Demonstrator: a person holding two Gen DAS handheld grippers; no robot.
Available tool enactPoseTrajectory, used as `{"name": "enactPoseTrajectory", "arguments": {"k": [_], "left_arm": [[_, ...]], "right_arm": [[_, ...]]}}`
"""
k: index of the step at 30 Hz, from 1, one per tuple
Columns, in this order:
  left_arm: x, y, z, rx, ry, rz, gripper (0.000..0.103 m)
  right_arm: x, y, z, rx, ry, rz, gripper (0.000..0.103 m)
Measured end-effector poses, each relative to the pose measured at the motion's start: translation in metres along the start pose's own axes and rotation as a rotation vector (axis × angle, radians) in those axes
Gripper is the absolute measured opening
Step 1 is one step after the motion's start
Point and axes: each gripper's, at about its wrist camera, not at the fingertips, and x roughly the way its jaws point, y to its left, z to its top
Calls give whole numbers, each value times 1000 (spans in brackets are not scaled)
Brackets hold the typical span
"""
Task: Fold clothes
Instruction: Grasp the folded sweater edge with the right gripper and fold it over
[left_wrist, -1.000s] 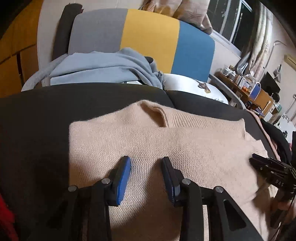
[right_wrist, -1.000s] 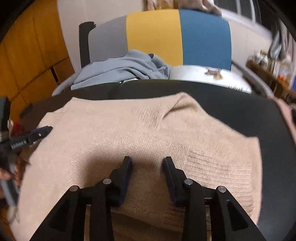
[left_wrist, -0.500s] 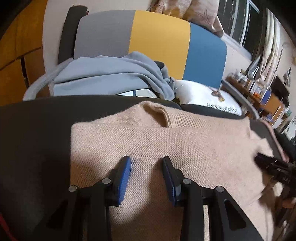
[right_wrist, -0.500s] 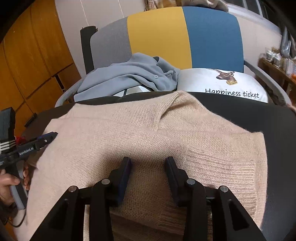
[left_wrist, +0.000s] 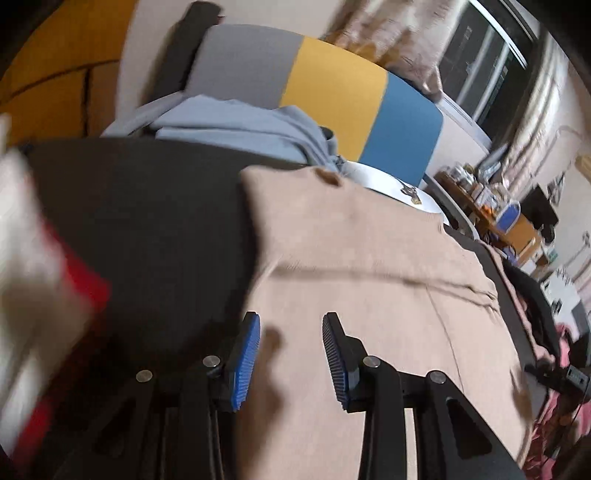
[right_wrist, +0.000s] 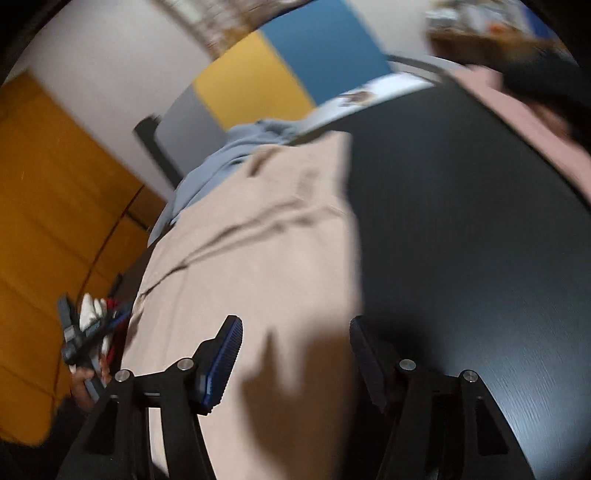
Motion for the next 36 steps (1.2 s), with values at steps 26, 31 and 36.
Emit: {"name": "enactPoseTrajectory", "arguments": {"k": [26,31,36], "left_arm": [[-81,8,-126,-141,125,-204,38],[-77,-9,-132,-123,161,-260,38],[-75,-15,-133,-104,175,-260,37]], "right_arm": [[-3,10,-98,-31,126,292,36],[-2,9,-100,-12,175,352,47],[-4,10,-101,-9,207,341,44]]}}
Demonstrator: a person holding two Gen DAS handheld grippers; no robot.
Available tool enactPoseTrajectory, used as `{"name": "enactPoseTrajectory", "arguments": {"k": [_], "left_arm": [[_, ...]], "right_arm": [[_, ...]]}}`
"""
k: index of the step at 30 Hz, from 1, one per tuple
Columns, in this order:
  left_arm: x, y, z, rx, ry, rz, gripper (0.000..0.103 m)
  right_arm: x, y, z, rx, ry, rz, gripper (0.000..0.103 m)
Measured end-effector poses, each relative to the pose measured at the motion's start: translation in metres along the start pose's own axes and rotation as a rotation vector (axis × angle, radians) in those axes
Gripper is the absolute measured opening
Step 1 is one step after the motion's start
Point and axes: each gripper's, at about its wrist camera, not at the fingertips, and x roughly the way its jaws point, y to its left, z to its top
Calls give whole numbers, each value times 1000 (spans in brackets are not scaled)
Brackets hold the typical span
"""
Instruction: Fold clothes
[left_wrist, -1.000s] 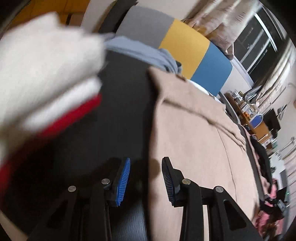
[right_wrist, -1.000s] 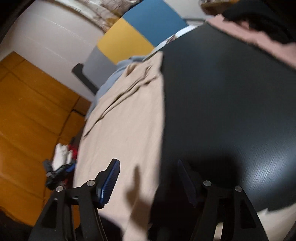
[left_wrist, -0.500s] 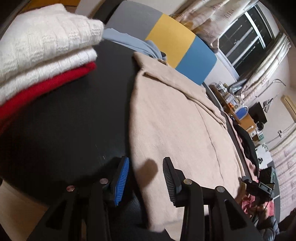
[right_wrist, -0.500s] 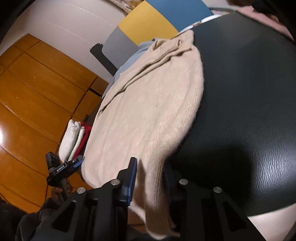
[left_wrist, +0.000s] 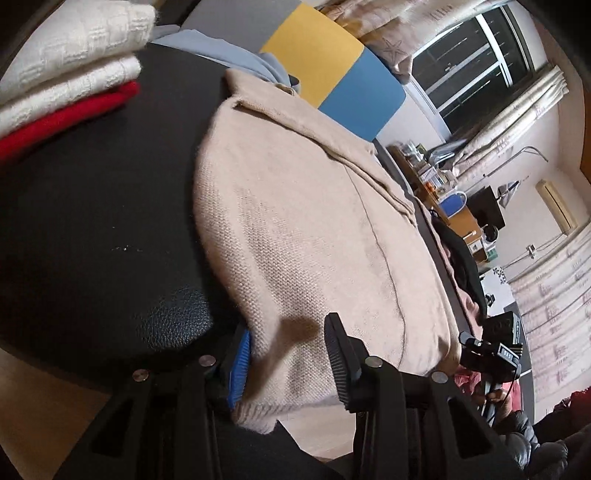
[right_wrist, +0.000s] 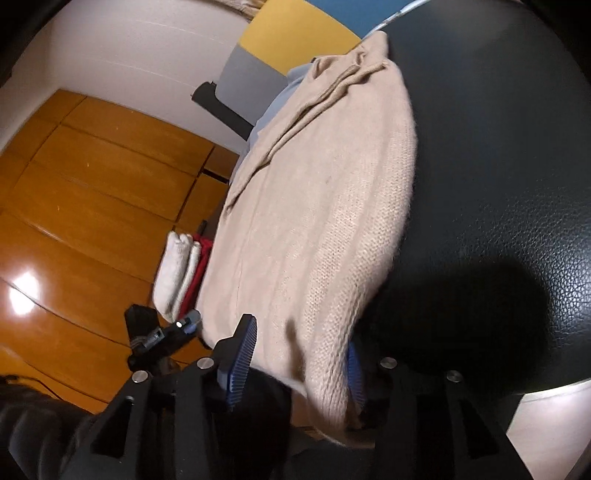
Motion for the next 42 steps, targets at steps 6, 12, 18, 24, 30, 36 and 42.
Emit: {"name": "enactPoseTrajectory", "arguments": {"k": [6,12,18,24,30,36,42], "left_arm": [[3,-5,1,29,13,40,42],[7,-13,5,80,69,89,6],[3,-8,14,41,127,-126,6],[-9,-3,43,-16,88,-354,6],[-15,-16,91,-4,-2,-481,6],[1,-17,164,-37,-123,-570,6],[49,-2,252,-116,-197,-554,6]], "right_arm": [[8,1,-4,-15,35,-53,15],[8,5,-2,-29,59,-68,14],[7,12,7,-44,71,-30,13],[9,20,25,-16,33,72,13],[12,36,62,-20,-3,121,13],[22,31,132,-40,-41,95,12],[43,29,228,-74,-114,74,12]]}}
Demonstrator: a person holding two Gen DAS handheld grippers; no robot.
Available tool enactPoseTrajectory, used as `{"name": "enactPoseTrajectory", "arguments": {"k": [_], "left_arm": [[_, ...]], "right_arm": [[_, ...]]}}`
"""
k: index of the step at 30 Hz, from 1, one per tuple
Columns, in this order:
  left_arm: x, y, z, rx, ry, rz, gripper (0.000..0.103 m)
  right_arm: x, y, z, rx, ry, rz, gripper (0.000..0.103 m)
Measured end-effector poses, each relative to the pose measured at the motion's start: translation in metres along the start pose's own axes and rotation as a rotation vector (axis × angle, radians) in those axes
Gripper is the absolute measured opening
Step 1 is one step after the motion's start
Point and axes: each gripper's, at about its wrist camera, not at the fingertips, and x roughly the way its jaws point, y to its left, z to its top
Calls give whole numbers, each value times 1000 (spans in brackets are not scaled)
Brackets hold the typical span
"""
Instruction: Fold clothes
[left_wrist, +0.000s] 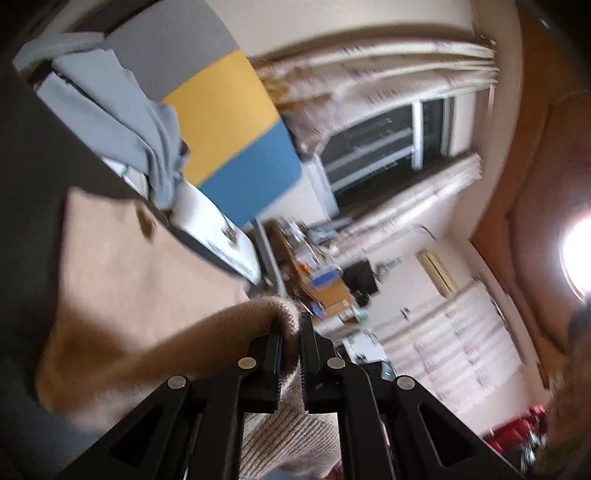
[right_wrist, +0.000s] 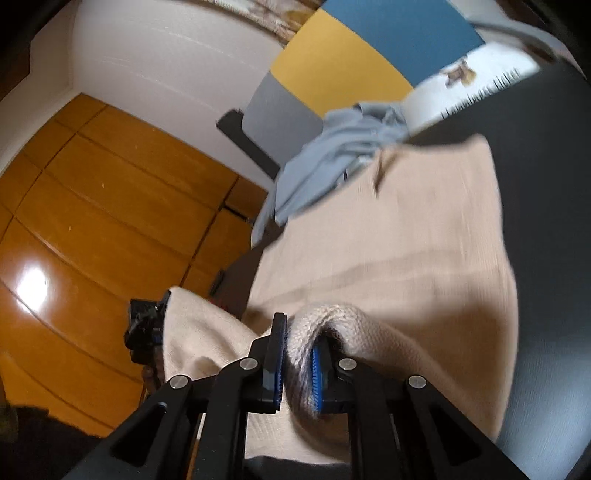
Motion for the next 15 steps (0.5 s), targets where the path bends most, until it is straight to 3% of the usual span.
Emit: {"name": "enactPoseTrajectory", "arguments": {"k": [4,6,8,9,15], "left_arm": [[48,71,41,-152,-14,195,6],[65,108,44,-220,7,273,6],[71,133,39,-255,6,291,6],[71,136,39,-255,2,294,6],[53,124,16,-195,35,324,6]], "right_arm": [[32,-45,55,105,-49,-104,16],[48,-71,71,160,-58,-159,16],[60,-96,71,239,-58,-147,16],[61,-101,67,244,-66,-137,10],[52,-108,34,255,-94,-67,5]]}}
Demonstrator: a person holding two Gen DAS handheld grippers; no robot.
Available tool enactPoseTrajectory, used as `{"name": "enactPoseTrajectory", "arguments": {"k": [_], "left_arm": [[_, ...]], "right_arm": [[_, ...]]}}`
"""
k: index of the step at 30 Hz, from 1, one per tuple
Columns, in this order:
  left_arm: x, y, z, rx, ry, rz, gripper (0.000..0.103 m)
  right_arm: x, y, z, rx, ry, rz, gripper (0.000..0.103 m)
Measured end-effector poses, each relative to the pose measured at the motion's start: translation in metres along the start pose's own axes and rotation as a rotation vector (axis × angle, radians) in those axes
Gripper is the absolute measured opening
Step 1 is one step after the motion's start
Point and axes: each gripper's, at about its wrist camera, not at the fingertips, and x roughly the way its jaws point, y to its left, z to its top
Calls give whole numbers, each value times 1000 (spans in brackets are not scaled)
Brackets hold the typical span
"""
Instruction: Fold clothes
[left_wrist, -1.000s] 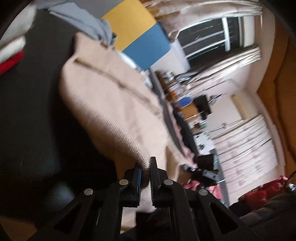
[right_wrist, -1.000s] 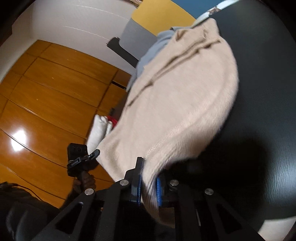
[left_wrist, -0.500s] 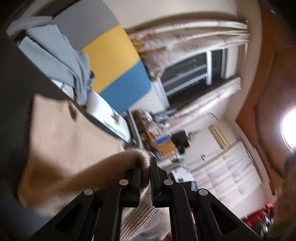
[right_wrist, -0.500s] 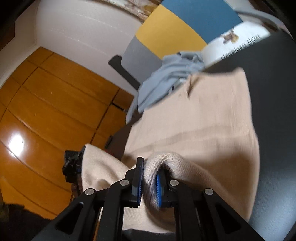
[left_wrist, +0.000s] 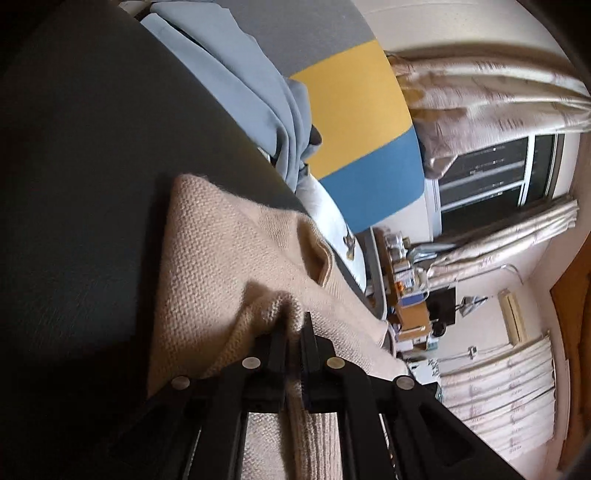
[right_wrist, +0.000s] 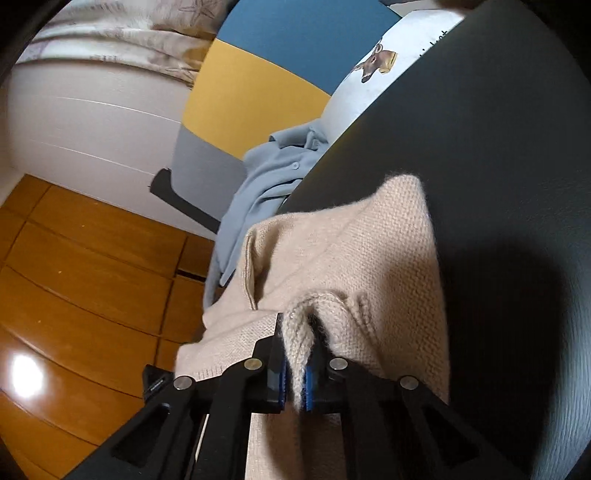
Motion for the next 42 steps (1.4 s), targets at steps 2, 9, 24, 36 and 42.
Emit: {"name": "enactPoseTrajectory", "arguments": {"k": [2,9,24,36,42], "left_arm": [[-11,2,-12,-13,0,-15,6],[-60,-18,-48,33,5,-95,31],[-37,-46,-66,169,166,-109,16],[3,-41,12,-136,1,-297,9],[7,-3,34,-313,-108,-152,22]], "right_arm": [[-7,3,-12,-8,18,8,5],[-22,18,-27,-7,81,18,34],[-25,49,-46,-98,234,68,69],[-4,45,32,73,41,245,88],[-12,47,32,9,-8,128,88]]}}
